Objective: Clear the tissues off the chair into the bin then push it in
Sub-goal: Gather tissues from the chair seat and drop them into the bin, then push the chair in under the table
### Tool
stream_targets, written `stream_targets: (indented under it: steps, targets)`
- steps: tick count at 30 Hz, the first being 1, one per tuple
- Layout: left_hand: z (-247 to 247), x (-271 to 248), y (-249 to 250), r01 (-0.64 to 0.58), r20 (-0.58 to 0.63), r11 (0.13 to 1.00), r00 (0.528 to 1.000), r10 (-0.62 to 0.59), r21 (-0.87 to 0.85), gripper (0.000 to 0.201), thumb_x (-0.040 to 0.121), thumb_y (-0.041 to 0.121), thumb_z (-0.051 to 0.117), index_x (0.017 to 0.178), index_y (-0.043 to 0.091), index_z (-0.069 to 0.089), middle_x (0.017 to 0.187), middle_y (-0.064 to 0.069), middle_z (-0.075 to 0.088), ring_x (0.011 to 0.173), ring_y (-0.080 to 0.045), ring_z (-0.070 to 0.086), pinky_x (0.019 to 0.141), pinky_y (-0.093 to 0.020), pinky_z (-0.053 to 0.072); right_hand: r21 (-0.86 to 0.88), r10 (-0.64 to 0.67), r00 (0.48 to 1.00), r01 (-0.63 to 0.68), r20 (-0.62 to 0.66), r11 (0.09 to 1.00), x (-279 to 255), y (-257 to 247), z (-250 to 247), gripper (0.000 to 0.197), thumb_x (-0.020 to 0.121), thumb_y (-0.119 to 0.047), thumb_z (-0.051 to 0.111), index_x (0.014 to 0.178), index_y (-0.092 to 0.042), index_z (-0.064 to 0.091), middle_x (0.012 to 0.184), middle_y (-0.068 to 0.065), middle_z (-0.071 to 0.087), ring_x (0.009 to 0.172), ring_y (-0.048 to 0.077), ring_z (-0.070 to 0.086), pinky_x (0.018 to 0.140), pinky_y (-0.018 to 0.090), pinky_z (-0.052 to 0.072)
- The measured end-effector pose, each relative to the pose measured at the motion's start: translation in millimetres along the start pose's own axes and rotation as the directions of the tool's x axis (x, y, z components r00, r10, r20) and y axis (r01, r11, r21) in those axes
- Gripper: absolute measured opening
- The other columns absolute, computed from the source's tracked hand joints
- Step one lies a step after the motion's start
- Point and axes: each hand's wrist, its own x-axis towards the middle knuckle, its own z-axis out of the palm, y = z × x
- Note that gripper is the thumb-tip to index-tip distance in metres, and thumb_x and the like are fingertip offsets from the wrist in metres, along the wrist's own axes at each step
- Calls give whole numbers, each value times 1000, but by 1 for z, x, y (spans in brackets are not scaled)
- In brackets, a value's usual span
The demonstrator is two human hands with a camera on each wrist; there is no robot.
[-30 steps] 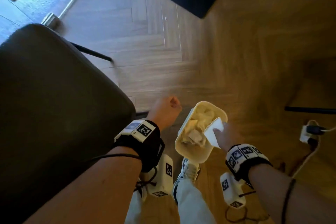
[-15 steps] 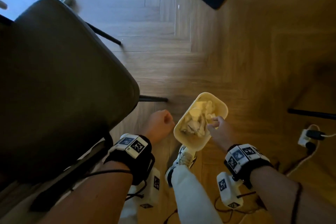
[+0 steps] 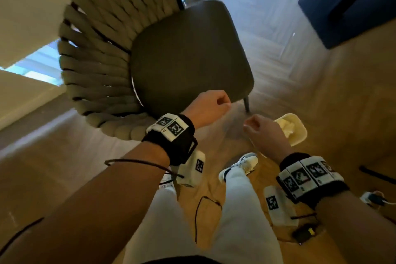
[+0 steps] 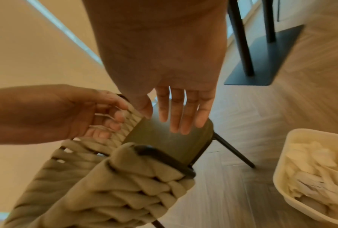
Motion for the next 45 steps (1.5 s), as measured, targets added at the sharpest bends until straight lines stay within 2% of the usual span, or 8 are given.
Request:
stream_targets:
  steps: [6, 11, 17, 22, 29, 37, 42, 45]
  targets:
    - [-102, -118, -98, -83, -116, 997, 990, 82, 0, 11, 94, 26, 52, 86, 25, 60, 83, 5, 60, 78, -11, 59, 70, -24, 44, -185, -38, 999, 43, 33, 982, -67, -116, 74, 9, 92, -27, 52, 85, -21, 55, 76, -5, 58, 72, 14, 57, 63, 27, 40]
    - [-186, -198, -226, 75, -208, 993, 977, -55, 87, 13, 92, 28, 53, 88, 20, 61, 82, -5, 63, 77, -21, 61, 73, -36, 50, -290, -7, 1000, 0, -21, 957, -86, -190, 152, 21, 92, -26, 49, 99, -13, 63, 93, 3, 64, 90, 24, 60, 83, 37, 48]
    - [-274, -246, -308, 130, -254, 970, 964, -75, 205, 16, 88, 27, 56, 85, 14, 65, 85, -5, 66, 81, -23, 60, 75, -35, 48, -206, -53, 998, 49, -15, 977, -74, -269, 225, 12, 92, -25, 48, 96, -19, 57, 86, 2, 64, 78, 21, 60, 73, 39, 52]
    - [-332, -208, -335, 170, -257, 942, 962, -95, 289, 17, 87, 27, 55, 85, 13, 65, 90, -7, 67, 87, -27, 60, 79, -38, 49, -31, -6, 995, 3, -97, 999, -26, -322, 260, 29, 88, -27, 52, 117, -20, 52, 104, 1, 59, 92, 17, 58, 83, 40, 51]
    - [-399, -110, -342, 34, -102, 860, 995, 20, 509, 13, 89, 32, 52, 79, 24, 54, 98, -6, 67, 89, -26, 57, 77, -33, 44, -202, -41, 986, 8, -163, 979, 70, -378, 305, 30, 90, -27, 50, 116, -13, 54, 120, 11, 54, 107, 29, 52, 92, 45, 47]
    - [-480, -27, -331, -154, 91, 710, 988, 126, 687, 16, 91, 34, 53, 92, 19, 57, 96, -2, 58, 96, -24, 56, 78, -32, 42, -460, -16, 1000, 5, -21, 888, 136, -423, 327, 31, 92, -23, 42, 119, -13, 54, 128, 16, 48, 112, 35, 45, 84, 38, 42]
    - [-507, 11, -317, -441, 149, 485, 836, 528, 755, 41, 82, 52, 58, 101, 16, 55, 101, -4, 56, 89, -24, 52, 73, -34, 41, -450, 49, 992, -97, -118, 888, 147, -430, 334, 29, 86, -25, 54, 113, -15, 57, 111, 11, 58, 97, 31, 52, 76, 40, 44]
    - [-515, 34, -315, -586, 318, 314, 730, 605, 747, 58, 79, 61, 54, 117, 17, 55, 118, -7, 61, 104, -28, 57, 90, -41, 45, -248, 198, 927, -283, -319, 927, 135, -437, 357, 34, 85, -31, 49, 116, -19, 55, 108, 7, 60, 93, 28, 53, 75, 39, 45]
